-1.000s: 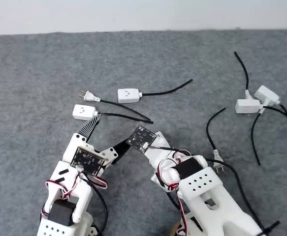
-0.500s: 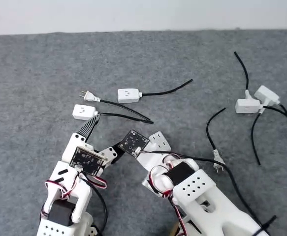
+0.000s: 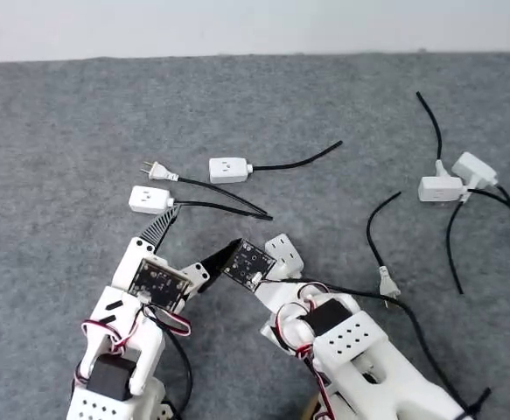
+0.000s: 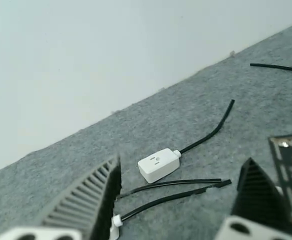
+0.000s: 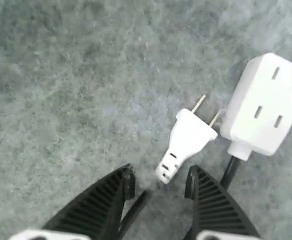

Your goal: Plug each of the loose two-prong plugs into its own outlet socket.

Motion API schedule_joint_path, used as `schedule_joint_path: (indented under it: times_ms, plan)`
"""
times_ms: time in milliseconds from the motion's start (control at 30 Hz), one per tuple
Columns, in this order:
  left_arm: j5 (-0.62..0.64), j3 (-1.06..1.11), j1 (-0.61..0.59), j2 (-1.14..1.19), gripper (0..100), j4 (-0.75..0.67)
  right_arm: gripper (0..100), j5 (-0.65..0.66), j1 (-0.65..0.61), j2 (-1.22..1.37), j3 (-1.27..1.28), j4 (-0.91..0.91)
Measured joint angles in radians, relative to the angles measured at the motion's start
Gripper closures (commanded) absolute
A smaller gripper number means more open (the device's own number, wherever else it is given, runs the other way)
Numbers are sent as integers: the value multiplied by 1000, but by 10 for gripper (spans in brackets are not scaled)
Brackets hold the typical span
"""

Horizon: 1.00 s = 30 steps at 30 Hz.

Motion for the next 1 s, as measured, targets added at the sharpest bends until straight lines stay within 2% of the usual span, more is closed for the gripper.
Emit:
schedule_joint_path:
  times_ms: [167,300,1000]
  plan:
    - [0,2,0,0,651,0,862,0,0,2,0,-2]
    - [0,2,0,0,651,0,997,2,0,3,0,-2]
    - [0,2,0,0,651,0,991,14,3,2,8,-2]
